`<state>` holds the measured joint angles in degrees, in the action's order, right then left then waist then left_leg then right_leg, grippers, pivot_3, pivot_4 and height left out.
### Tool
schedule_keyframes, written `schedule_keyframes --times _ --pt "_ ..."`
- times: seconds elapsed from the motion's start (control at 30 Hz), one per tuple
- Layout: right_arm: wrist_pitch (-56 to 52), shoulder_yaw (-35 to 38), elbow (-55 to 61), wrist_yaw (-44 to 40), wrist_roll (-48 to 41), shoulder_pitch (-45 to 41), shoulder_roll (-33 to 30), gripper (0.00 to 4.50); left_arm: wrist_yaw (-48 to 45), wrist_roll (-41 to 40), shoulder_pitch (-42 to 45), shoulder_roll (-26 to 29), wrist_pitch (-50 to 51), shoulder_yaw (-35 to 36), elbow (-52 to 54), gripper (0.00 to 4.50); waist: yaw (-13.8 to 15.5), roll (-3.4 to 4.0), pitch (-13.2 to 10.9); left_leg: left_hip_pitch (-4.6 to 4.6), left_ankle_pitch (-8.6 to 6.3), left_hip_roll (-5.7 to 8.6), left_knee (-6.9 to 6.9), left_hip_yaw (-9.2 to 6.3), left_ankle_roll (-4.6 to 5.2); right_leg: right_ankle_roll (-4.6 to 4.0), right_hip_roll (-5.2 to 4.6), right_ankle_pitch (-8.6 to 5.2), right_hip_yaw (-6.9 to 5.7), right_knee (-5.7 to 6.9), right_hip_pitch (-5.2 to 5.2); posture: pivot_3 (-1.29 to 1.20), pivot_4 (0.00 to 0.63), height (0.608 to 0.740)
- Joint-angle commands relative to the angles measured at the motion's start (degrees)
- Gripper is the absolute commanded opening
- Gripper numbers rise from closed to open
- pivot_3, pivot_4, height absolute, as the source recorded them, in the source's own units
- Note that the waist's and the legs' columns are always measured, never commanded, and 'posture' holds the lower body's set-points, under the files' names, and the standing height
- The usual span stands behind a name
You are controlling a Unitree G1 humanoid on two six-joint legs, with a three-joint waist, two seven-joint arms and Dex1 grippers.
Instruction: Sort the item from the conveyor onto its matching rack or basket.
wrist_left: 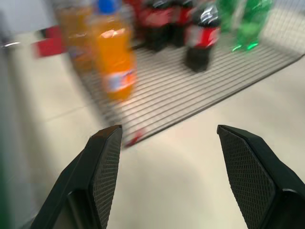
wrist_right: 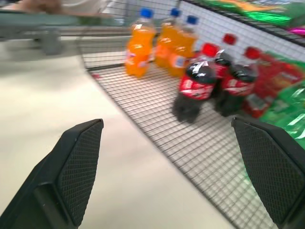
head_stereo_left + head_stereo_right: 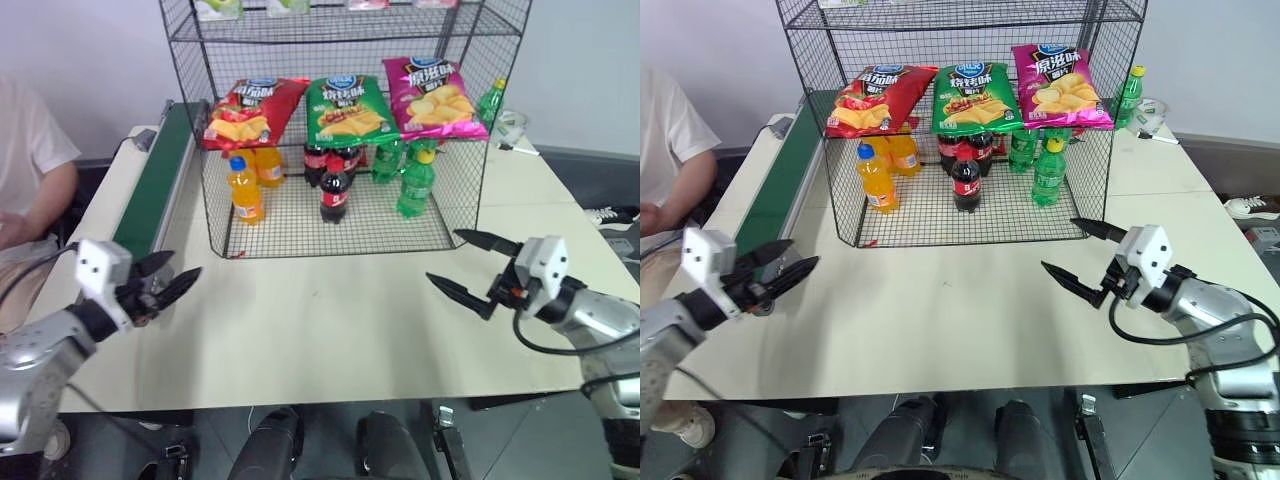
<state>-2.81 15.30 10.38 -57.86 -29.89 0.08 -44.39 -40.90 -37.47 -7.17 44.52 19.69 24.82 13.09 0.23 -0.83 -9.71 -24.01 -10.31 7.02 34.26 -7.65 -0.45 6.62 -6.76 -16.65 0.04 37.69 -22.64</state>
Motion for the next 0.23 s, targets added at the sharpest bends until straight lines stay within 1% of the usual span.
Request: schedule_keyframes --times 0.03,0.17,0.23 --pt "-0.61 5.19 -0.99 -4.6 -2.39 1.85 -3.27 4.5 -3.67 2.79 -0.27 1.41 -4.54 4.02 -4.14 3.31 0.42 0.01 0.0 0.01 -0.05 -0.01 0.0 0.0 -0.02 0.0 0.0 0.0 -0.01 -0.11 0.07 0.0 0.15 0.74" --pt "-1.37 7.47 -2.88 -7.63 -3.07 3.57 -4.77 4.5 -6.47 6.14 -0.49 2.17 -8.68 4.82 -7.93 3.31 0.46 0.0 0.0 -0.03 -0.11 0.0 -0.02 0.02 0.13 0.0 -0.02 0.01 -0.03 -0.47 0.14 0.0 0.15 0.74" --pt "-1.33 8.18 -3.31 -8.75 -3.03 4.48 -4.95 4.5 -8.74 9.72 -0.74 2.8 -14.97 5.33 -11.92 3.31 0.46 0.0 0.0 -0.05 -0.12 0.0 -0.03 0.04 0.15 0.01 -0.04 0.01 -0.03 -0.5 0.13 0.0 0.15 0.74"
